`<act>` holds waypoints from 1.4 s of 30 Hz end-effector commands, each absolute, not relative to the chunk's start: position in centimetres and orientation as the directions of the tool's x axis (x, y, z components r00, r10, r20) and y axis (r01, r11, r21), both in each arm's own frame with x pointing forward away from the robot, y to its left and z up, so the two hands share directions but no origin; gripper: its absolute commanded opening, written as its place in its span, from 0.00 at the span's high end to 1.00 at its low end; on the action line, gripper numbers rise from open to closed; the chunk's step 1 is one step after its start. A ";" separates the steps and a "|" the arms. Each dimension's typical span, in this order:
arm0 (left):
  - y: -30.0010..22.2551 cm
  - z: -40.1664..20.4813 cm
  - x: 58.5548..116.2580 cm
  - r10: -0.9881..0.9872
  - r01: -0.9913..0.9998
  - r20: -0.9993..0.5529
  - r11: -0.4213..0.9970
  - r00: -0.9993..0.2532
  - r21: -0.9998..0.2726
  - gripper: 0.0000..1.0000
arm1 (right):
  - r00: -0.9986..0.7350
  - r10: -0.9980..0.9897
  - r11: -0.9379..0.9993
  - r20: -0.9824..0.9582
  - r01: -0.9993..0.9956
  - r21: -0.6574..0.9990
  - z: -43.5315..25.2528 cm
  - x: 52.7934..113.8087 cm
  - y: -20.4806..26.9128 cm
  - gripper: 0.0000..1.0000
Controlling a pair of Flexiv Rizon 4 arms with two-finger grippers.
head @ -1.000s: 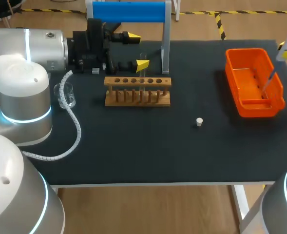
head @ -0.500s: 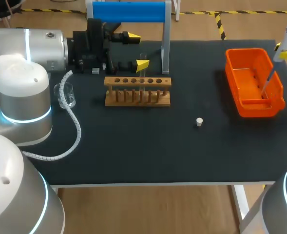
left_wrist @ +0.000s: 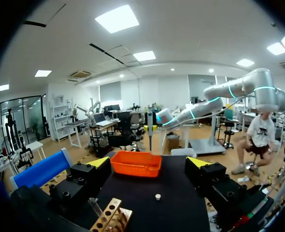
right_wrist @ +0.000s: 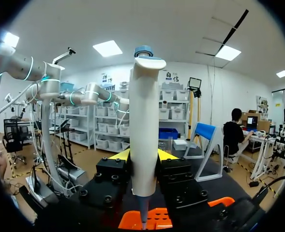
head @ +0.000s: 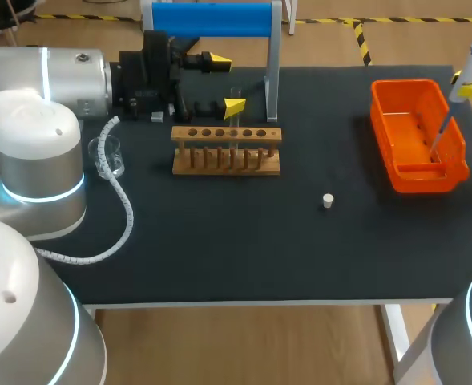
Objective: Invert the test tube, pick up the pipette, mount the tip to pipette, aspirate from beaker and dispense into the tube, eject the tip, return the pipette, and cap with the stopper.
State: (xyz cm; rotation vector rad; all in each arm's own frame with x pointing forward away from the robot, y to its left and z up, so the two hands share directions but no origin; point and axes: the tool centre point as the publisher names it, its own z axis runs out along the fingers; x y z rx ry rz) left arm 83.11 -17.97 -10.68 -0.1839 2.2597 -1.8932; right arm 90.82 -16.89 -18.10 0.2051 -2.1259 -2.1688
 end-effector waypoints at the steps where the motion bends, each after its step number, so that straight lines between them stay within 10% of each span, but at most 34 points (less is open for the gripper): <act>1: -18.1 -10.8 83.1 -0.218 0.027 -0.065 0.174 -0.974 -0.984 0.00 | -0.986 -0.163 -0.018 -0.028 -0.025 1.000 -18.0 90.8 -16.9 1.00; 15: -18.1 -10.8 83.1 -0.218 0.027 -0.065 0.174 -0.974 -0.984 0.00 | -0.986 -0.163 -0.018 -0.028 -0.025 1.000 -18.0 90.8 -16.9 1.00; 42: -38.9 -4.6 86.2 -0.194 0.030 -0.084 0.267 -0.977 -0.963 0.00 | -0.986 -0.163 -0.018 -0.028 -0.025 1.000 -18.0 90.8 -16.9 1.00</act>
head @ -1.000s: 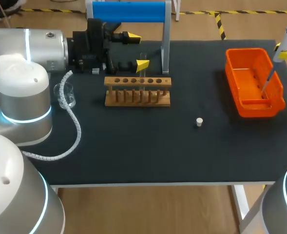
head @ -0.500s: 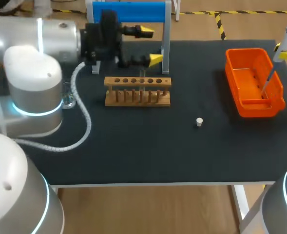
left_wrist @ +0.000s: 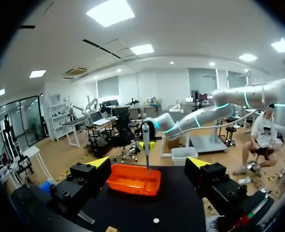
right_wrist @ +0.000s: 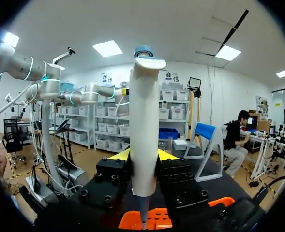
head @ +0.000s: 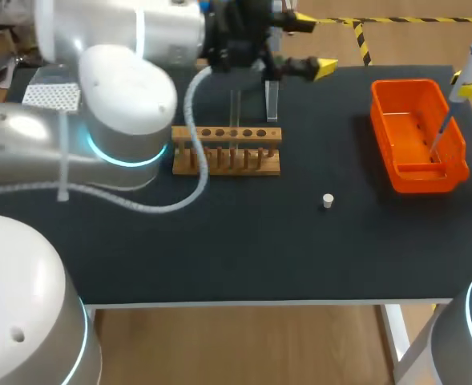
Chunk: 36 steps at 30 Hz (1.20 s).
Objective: Invert the test tube, pick up the pipette, mount the tip to pipette, aspirate from beaker and dispense into the tube, eject the tip, return the pipette, and cap with the stopper.
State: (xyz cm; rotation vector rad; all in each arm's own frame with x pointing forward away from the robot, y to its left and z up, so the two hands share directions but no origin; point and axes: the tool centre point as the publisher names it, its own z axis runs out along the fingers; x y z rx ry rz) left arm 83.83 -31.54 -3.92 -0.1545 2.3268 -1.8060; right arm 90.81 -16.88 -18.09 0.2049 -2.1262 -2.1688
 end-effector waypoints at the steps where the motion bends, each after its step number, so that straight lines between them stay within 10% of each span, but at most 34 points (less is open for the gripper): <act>1: -39.6 -4.4 86.4 -0.189 0.031 -0.084 0.264 -0.978 -0.964 0.00 | -0.986 -0.163 -0.018 -0.028 -0.025 1.000 -18.0 90.8 -16.9 1.00; 10: -40.3 -4.2 86.6 -0.185 0.033 -0.083 0.262 -0.979 -0.965 0.00 | -0.986 -0.163 -0.018 -0.028 -0.025 1.000 -18.0 90.8 -16.9 1.00; 11: -40.3 -4.2 86.6 -0.185 0.033 -0.083 0.262 -0.979 -0.965 0.11 | -0.986 -0.163 -0.018 -0.028 -0.025 1.000 -18.0 90.8 -16.9 1.00; 13: -40.3 -4.2 86.6 -0.185 0.033 -0.083 0.262 -0.979 -0.965 0.91 | -0.986 -0.163 -0.018 -0.028 -0.025 1.000 -18.0 90.8 -16.9 1.00; 14: -40.3 -4.2 86.6 -0.185 0.033 -0.083 0.262 -0.979 -0.965 1.00 | -0.986 -0.163 -0.018 -0.028 -0.025 1.000 -18.0 90.8 -16.9 1.00; 36: -40.3 -4.2 86.6 -0.185 0.033 -0.083 0.262 -0.979 -0.965 1.00 | -0.986 -0.163 -0.018 -0.028 -0.025 1.000 -18.0 90.8 -16.9 1.00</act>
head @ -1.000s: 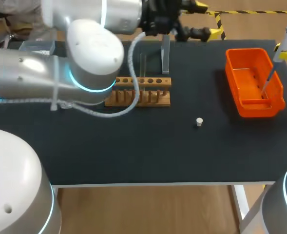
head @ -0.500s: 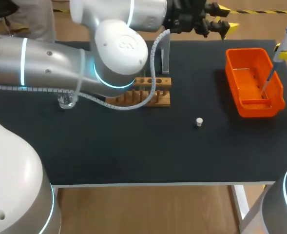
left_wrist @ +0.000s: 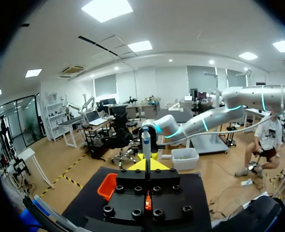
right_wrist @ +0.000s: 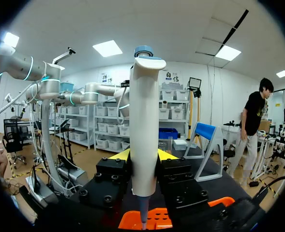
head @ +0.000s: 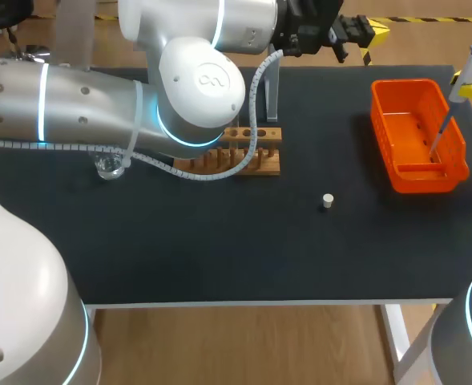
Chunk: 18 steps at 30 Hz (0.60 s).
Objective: Invert the test tube, pick up the pipette, mount the tip to pipette, aspirate from beaker and dispense into the tube, eject the tip, return the pipette, and cap with the stopper.
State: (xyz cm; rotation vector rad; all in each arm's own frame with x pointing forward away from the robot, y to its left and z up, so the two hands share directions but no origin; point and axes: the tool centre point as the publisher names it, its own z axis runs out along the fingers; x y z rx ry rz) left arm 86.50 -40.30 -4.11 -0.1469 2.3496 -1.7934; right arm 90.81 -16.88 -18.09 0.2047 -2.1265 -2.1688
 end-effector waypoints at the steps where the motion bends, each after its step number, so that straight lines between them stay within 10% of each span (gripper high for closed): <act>1: -40.3 -4.2 86.6 -0.185 0.033 -0.083 0.262 -0.979 -0.965 1.00 | -0.986 -0.163 -0.018 -0.028 -0.025 1.000 -18.0 90.8 -16.9 1.00; 18: -44.8 -3.7 87.2 -0.149 0.054 -0.092 0.242 -0.985 -0.969 1.00 | -0.986 -0.163 -0.018 -0.028 -0.025 1.000 -18.0 90.8 -16.9 1.00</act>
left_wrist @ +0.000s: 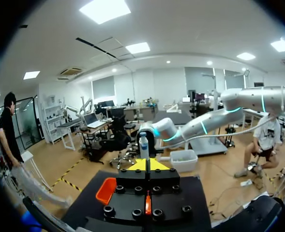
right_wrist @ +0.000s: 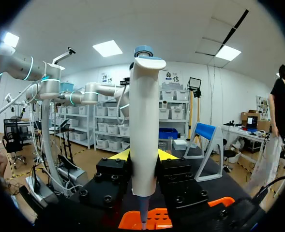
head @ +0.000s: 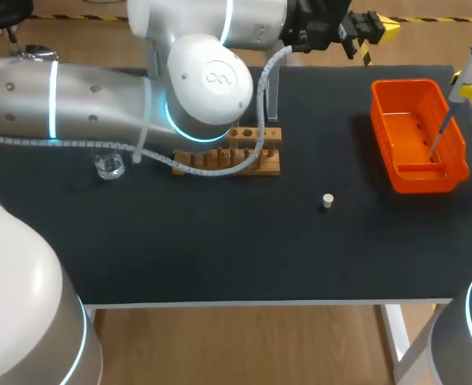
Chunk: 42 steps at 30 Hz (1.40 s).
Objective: Invert the test tube, pick up the pipette, mount the tip to pipette, aspirate from beaker and dispense into the tube, eject the tip, return the pipette, and cap with the stopper.
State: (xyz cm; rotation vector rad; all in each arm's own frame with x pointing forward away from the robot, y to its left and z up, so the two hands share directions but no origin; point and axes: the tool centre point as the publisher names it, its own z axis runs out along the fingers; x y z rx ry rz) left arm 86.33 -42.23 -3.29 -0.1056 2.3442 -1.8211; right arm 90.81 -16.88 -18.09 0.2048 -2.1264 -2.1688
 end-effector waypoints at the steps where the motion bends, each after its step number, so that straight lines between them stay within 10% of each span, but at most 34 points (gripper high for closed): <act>1: -45.2 -3.7 87.3 -0.147 0.053 -0.091 0.241 -0.985 -0.969 1.00 | -0.986 -0.163 -0.018 -0.028 -0.025 1.000 -18.0 90.8 -16.9 1.00; 42: -51.5 -4.4 88.9 -0.125 -0.011 -0.013 0.192 -0.992 -0.981 1.00 | -0.986 -0.163 -0.018 -0.028 -0.025 1.000 -18.0 90.8 -16.9 1.00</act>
